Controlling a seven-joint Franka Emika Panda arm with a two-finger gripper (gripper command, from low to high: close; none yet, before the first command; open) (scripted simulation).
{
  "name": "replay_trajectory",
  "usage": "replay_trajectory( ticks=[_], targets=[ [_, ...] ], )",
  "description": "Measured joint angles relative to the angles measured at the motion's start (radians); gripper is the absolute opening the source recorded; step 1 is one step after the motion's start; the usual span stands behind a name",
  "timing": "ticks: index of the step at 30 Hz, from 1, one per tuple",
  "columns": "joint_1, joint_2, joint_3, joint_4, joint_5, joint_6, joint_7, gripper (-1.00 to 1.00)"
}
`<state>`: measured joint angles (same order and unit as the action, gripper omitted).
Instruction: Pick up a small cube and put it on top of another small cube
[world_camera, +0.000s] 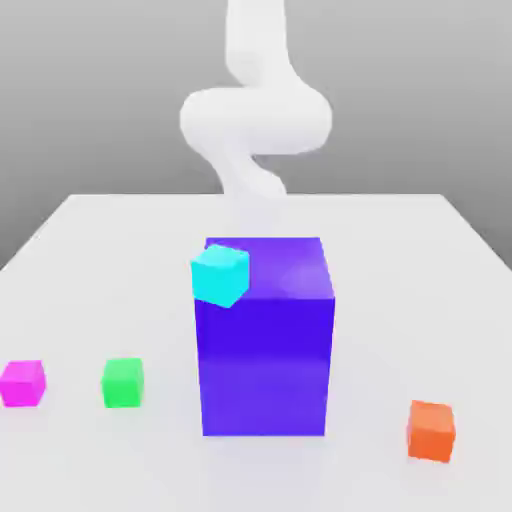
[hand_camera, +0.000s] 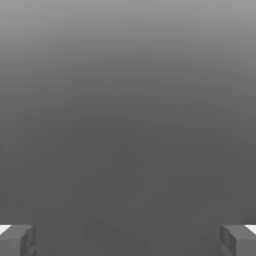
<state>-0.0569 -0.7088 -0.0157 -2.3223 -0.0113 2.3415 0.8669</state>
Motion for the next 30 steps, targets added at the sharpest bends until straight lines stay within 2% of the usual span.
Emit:
replay_trajectory(
  ticks=[10, 16, 24, 30],
  targets=[
    [-0.219, 0.367, -0.09, -0.09, -0.026, 0.166, 0.257, 0.0],
    [-0.322, 0.584, -0.173, -0.143, -0.007, 0.265, 0.384, 0.0],
    [-0.484, 0.883, -0.242, -0.212, 0.13, 0.394, 0.473, 0.0],
    [-0.586, 1.102, -0.146, -0.184, 0.257, 0.546, 0.405, 0.0]
  ],
)
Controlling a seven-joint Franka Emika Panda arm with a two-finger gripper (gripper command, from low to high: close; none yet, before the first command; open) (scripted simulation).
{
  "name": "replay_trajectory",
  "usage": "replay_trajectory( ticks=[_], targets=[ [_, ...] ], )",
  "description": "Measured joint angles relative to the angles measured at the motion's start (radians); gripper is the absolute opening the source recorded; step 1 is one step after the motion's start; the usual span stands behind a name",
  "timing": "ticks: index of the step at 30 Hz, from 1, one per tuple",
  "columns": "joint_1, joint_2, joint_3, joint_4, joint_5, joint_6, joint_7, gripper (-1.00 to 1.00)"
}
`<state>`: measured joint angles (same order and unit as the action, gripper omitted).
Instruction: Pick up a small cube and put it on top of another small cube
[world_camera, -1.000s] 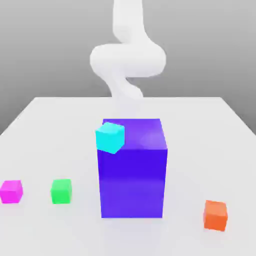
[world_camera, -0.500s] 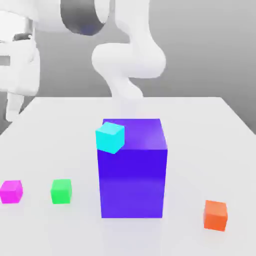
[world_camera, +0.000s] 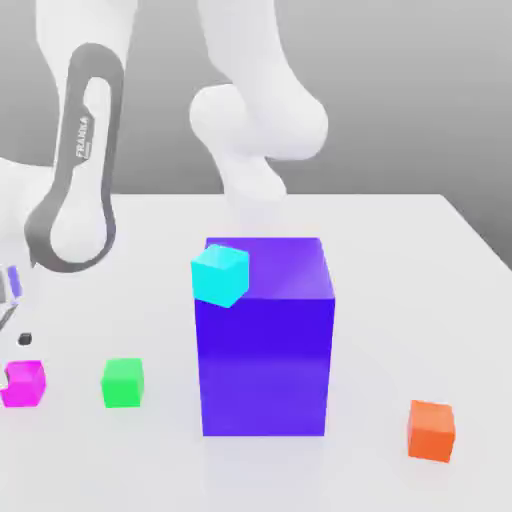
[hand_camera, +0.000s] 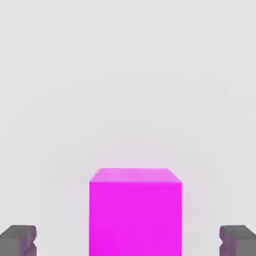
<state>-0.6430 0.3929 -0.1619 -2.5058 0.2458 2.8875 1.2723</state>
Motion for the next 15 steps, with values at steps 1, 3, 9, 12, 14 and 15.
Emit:
replay_trajectory(
  ticks=[1, 3, 9, 12, 14, 15],
  targets=[
    [-0.009, 0.019, 0.011, 0.004, 0.009, 0.014, -0.006, -1.0],
    [-0.009, 0.019, 0.011, 0.004, 0.009, 0.014, -0.006, -1.0],
    [-0.002, -0.009, 0.0, -0.003, -0.011, -0.005, 0.009, -1.0],
    [0.029, -0.108, -0.045, -0.025, -0.071, -0.081, 0.055, -1.0],
    [0.05, -0.181, -0.061, -0.051, -0.119, -0.125, 0.083, -1.0],
    [0.063, -0.218, -0.058, -0.077, -0.143, -0.135, 0.09, -1.0]
  ],
)
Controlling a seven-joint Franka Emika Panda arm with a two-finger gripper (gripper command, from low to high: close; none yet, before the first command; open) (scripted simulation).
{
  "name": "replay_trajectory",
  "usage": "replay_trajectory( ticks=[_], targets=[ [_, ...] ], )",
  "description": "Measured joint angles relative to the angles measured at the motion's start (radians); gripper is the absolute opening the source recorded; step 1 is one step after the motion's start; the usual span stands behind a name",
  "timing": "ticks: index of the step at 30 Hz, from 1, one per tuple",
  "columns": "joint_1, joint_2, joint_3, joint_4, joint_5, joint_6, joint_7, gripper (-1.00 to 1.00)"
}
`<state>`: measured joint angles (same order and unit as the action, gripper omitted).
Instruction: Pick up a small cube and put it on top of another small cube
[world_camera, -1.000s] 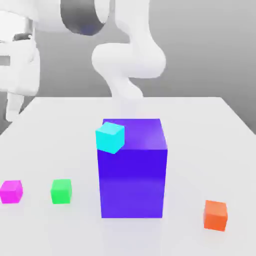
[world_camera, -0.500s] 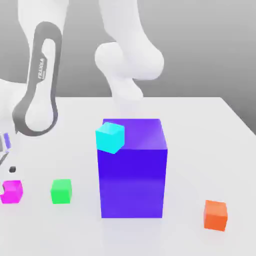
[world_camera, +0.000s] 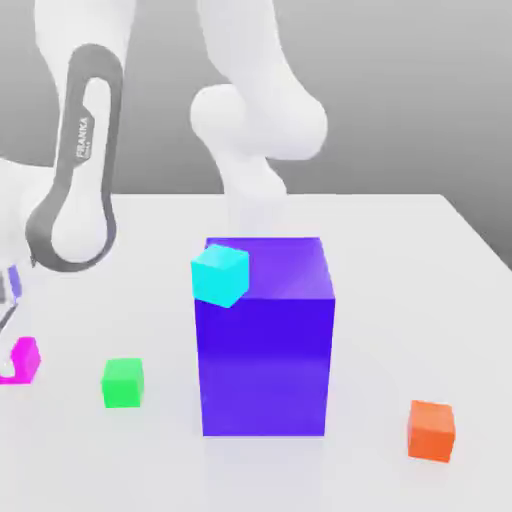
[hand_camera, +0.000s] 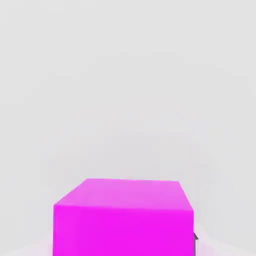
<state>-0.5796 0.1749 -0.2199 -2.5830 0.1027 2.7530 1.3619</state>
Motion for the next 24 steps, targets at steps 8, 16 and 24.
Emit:
replay_trajectory(
  ticks=[8, 16, 24],
  targets=[
    [0.107, -0.295, 0.07, -0.229, -0.14, -0.059, -0.003, -1.0],
    [0.132, -0.123, 0.101, -0.265, -0.074, 0.148, -0.071, -1.0],
    [0.13, -0.108, 0.103, -0.265, -0.068, 0.161, -0.076, 1.0]
  ],
)
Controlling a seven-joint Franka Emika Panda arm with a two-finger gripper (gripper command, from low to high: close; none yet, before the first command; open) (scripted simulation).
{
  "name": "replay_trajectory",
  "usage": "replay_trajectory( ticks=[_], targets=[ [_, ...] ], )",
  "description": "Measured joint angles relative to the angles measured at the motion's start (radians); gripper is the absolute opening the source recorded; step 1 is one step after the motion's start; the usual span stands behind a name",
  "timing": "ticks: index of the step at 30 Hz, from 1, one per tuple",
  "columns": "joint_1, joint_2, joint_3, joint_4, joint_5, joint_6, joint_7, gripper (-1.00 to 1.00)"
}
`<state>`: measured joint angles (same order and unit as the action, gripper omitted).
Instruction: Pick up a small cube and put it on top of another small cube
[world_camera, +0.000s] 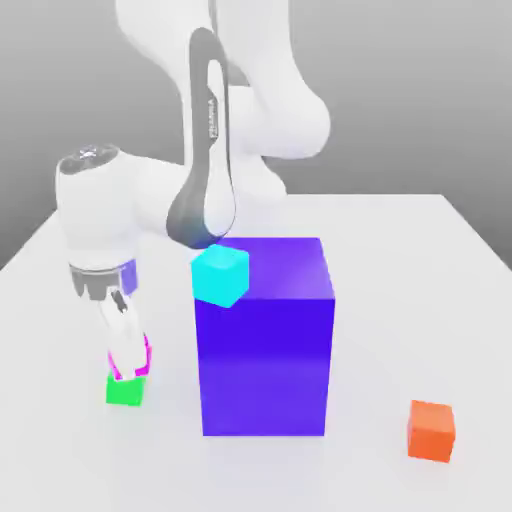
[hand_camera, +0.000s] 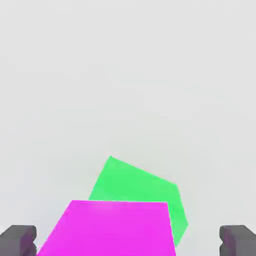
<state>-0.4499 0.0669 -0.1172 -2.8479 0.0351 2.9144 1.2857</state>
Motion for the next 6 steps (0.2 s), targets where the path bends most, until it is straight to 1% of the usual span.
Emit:
replay_trajectory(
  ticks=[6],
  targets=[
    [-0.023, -0.196, 0.005, -0.01, -0.069, -0.185, 0.048, 1.0]
  ],
)
